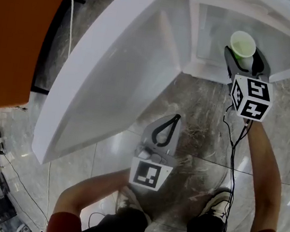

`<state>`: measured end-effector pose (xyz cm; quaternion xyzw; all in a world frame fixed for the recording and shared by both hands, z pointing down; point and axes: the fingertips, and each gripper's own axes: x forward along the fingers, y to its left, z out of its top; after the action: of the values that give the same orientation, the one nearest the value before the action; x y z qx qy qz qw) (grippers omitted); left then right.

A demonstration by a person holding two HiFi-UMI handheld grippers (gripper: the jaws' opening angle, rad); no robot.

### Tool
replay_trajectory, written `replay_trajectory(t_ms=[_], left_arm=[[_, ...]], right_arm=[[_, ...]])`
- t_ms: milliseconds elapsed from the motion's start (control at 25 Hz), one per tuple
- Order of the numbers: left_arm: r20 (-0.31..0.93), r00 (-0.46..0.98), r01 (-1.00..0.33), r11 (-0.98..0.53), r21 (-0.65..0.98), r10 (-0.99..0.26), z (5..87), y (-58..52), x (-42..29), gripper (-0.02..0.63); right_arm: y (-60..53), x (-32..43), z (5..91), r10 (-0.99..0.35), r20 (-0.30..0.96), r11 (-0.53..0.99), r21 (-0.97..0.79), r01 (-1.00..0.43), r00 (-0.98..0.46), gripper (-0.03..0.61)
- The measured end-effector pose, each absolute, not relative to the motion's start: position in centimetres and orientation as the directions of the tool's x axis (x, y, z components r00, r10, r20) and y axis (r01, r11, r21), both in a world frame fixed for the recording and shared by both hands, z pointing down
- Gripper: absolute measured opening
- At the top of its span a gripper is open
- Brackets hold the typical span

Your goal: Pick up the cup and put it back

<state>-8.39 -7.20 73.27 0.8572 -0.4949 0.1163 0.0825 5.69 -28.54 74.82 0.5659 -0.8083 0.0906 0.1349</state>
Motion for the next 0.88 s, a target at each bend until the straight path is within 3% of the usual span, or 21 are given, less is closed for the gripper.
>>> replay_trajectory(t_ms=[880], left_arm=[[0.276, 0.474, -0.874, -0.484, 0.035, -0.836, 72.9, -7.4, -8.6, 0.0]], right_arm=[[-18.4, 6.0, 75.9, -0.857, 0.375, 0.353, -0.072, -0.933, -0.353, 0.336]])
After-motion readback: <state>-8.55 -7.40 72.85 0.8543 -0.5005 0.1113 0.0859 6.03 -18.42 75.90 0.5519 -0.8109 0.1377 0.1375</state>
